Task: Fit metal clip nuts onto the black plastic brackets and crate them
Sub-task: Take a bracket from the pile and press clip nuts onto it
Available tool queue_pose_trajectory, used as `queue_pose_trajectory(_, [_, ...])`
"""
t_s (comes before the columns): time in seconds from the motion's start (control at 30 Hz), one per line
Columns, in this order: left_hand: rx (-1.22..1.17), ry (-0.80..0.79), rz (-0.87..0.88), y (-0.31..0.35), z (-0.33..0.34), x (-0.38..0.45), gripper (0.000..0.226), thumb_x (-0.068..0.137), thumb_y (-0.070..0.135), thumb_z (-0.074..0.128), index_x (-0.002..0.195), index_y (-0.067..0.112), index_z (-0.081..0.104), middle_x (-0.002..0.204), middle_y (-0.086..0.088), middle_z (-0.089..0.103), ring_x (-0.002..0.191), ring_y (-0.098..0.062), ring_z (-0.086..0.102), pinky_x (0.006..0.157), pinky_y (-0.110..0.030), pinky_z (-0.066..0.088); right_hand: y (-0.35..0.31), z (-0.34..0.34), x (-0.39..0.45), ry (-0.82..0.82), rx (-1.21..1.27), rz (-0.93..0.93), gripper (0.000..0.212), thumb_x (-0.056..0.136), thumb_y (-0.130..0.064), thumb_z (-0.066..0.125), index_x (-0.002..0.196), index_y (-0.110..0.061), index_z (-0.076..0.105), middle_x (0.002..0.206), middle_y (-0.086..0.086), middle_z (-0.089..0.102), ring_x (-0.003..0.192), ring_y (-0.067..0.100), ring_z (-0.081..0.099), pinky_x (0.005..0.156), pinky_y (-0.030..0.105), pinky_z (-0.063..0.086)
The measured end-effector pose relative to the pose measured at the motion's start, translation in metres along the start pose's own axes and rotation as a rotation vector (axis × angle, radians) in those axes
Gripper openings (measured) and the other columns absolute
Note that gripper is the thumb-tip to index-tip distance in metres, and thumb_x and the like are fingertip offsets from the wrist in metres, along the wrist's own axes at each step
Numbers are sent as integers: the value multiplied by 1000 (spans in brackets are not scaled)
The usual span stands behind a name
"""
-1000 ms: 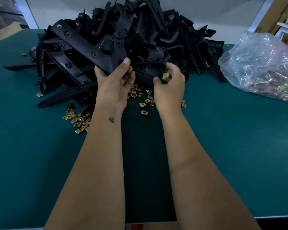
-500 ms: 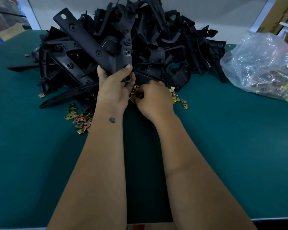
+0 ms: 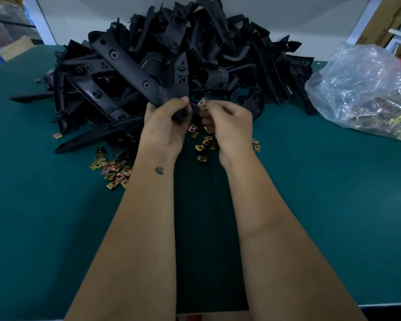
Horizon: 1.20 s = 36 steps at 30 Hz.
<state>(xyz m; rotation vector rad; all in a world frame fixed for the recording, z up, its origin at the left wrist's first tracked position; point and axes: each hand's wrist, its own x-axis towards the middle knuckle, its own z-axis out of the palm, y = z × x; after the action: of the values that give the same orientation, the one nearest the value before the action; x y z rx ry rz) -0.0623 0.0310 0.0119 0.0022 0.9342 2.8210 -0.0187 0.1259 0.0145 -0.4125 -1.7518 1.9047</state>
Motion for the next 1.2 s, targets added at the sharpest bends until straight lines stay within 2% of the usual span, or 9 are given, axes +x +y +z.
queue_pose_trajectory(0.17, [33, -28, 2, -4, 3, -1, 37, 85, -15, 62, 112, 4, 46, 94, -14, 61, 86, -22, 65, 79, -32, 59, -6, -3, 0, -66, 245, 63, 18, 92, -4, 59, 81, -12, 71, 70, 2, 70, 61, 9, 61, 62, 22, 50])
queue_pose_trajectory(0.33, [81, -46, 34, -5, 5, -2, 45, 82, -14, 68, 116, 4, 44, 91, -16, 64, 79, -23, 69, 75, -35, 59, -7, -3, -1, -90, 59, -31, 13, 89, -4, 62, 84, -8, 73, 72, 1, 68, 65, 7, 60, 59, 17, 48])
queue_pose_trajectory(0.5, [112, -38, 104, -7, 3, -3, 44, 79, -16, 69, 110, 5, 46, 77, -8, 69, 72, -21, 72, 67, -31, 57, -5, 0, -3, -136, -61, -100, 13, 90, -6, 64, 83, -13, 72, 74, -2, 69, 69, 5, 62, 66, 19, 51])
queue_pose_trajectory(0.67, [39, 43, 199, -5, 2, -3, 47, 77, -19, 70, 109, 8, 49, 97, -14, 66, 83, -21, 70, 77, -32, 60, -1, 2, -4, -98, -138, -115, 15, 93, -6, 60, 84, -13, 69, 80, 4, 70, 73, 11, 66, 74, 30, 58])
queue_pose_trajectory(0.8, [-34, 86, 227, 2, -1, 1, 44, 79, -15, 71, 109, 8, 49, 102, -13, 65, 84, -16, 72, 80, -31, 59, -3, 2, -5, -88, -23, -77, 18, 95, -3, 57, 83, -12, 67, 73, 1, 68, 65, 8, 64, 66, 21, 54])
queue_pose_trajectory(0.93, [65, 33, 135, -4, 1, -3, 42, 82, -10, 72, 113, 8, 48, 112, -19, 63, 97, -25, 67, 84, -34, 59, -6, -2, -4, -88, 173, -20, 15, 94, -2, 60, 86, -9, 70, 71, 4, 67, 66, 12, 62, 64, 22, 53])
queue_pose_trajectory(1.0, [93, 6, 100, -7, 3, -4, 43, 83, -10, 71, 115, 7, 49, 110, -17, 64, 97, -25, 67, 82, -33, 59, -8, -4, -3, -84, 307, 31, 13, 93, 1, 60, 87, -6, 70, 71, 6, 68, 65, 13, 63, 65, 24, 54])
queue_pose_trajectory(1.1, [110, -11, 49, -9, 3, -3, 44, 84, -8, 71, 119, 8, 50, 101, -12, 68, 90, -21, 70, 83, -34, 59, -10, -7, -1, -85, 464, 92, 12, 93, 3, 57, 92, -2, 68, 74, 9, 69, 66, 16, 65, 67, 25, 55])
queue_pose_trajectory(1.2, [122, -15, -40, -9, 3, -5, 36, 84, -4, 72, 108, 12, 52, 81, -2, 70, 67, -11, 66, 63, -23, 55, -10, -8, 0, -88, 522, 105, 12, 92, 5, 57, 93, -2, 67, 77, 10, 68, 69, 17, 65, 69, 26, 56])
